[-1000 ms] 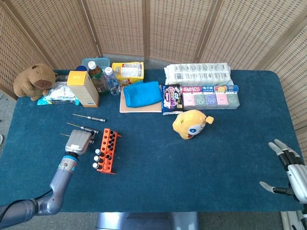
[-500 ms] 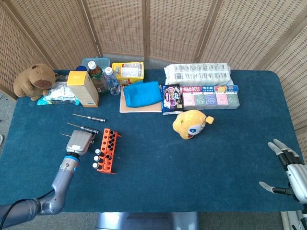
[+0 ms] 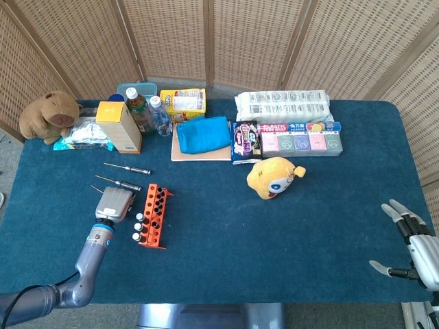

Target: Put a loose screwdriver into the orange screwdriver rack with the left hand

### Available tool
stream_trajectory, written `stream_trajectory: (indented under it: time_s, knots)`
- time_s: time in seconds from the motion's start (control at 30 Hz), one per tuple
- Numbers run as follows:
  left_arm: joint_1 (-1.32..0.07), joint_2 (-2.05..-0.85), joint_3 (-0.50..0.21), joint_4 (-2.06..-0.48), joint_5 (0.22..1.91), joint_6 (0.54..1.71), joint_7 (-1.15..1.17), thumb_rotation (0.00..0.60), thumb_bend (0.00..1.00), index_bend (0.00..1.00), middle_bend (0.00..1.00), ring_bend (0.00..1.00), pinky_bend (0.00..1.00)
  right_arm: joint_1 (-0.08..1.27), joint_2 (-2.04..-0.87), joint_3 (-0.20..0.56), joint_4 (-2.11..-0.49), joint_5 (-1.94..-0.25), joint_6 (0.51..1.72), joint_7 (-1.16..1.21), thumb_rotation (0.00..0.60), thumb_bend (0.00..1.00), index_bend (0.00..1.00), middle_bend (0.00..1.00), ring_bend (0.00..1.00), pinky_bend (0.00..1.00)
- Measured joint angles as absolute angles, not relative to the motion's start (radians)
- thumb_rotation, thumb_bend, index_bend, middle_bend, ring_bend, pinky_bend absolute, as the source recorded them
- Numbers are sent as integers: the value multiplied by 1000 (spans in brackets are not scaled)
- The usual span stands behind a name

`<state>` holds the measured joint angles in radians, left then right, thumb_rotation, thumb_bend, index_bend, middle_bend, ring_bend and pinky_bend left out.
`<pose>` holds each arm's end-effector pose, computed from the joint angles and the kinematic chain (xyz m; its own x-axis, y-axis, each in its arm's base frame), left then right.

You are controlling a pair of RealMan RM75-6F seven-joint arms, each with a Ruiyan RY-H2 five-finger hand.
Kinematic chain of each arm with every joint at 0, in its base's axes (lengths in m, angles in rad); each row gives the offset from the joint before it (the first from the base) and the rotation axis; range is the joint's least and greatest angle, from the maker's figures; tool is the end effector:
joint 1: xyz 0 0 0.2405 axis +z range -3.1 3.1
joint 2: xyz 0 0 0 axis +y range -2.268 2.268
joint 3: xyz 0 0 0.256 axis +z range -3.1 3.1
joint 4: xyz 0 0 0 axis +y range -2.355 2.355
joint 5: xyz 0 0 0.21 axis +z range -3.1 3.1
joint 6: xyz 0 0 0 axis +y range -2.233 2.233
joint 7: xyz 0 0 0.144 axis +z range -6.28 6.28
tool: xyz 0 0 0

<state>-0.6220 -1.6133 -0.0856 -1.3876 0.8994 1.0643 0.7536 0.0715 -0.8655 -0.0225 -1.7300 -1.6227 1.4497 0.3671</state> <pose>-0.2329 0.3153 -0.0271 0.7042 0.2966 0.6450 0.7056 -0.1916 -0.6822 -0.2981 -0.1594 0.2059 0.1881 -0.1374 0.9725 -0.9814 -0.0642 0.1808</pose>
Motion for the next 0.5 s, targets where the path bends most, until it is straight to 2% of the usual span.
stream_trajectory:
  time_s: [0.5]
  knots:
    - [-623,-1600,-86,-1410,891,1067,755,600,381,562,1000,1000,1000,73,-863,-23,-1735,-1620,1447,365,552,0,24,0,0,0]
